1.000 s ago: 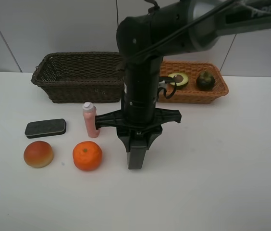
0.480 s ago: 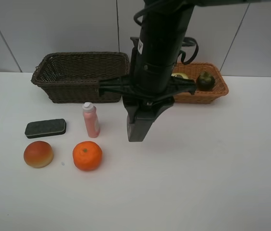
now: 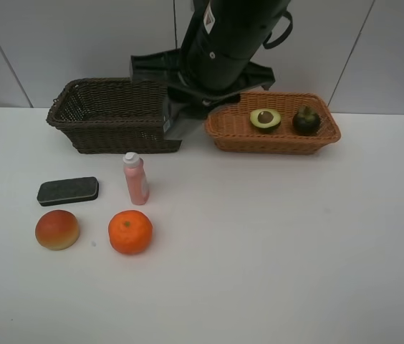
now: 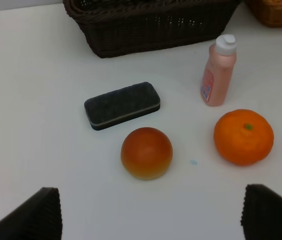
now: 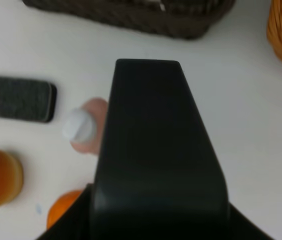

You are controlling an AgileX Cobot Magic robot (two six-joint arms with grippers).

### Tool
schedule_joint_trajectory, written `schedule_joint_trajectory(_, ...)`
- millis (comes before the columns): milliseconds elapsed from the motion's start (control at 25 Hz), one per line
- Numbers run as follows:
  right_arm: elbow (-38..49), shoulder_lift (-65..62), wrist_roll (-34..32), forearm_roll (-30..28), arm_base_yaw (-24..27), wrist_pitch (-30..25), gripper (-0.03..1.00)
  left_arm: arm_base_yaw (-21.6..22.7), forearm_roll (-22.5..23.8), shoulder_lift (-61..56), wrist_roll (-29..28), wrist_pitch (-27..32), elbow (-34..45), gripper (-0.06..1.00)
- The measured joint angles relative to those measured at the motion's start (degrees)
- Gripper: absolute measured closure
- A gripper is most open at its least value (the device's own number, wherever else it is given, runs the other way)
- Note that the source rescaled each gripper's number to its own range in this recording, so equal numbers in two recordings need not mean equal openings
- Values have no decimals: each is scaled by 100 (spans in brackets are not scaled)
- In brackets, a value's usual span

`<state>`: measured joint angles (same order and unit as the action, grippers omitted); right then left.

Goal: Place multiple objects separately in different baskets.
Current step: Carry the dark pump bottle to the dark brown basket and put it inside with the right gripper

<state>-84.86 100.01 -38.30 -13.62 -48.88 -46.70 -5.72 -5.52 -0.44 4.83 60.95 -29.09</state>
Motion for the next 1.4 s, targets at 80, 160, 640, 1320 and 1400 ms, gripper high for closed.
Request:
schedule_joint_trajectory(80,0,0,0,-180,0,366,59,0,0,0,0,0,0,10)
schedule_joint_trajectory(160,0,0,0,-413,7,774,59,0,0,0,0,0,0,10)
schedule_joint_trajectory(640,-52,739,1,-641,654,2730,59,0,0,0,0,0,0,10)
schedule_joint_trajectory(1320,-2113,3010,1,-918,722,2983,59,0,0,0,0,0,0,10)
schedule_joint_trajectory(1400,-2206,3153,1,-918,771,2994,59,0,0,0,0,0,0,10)
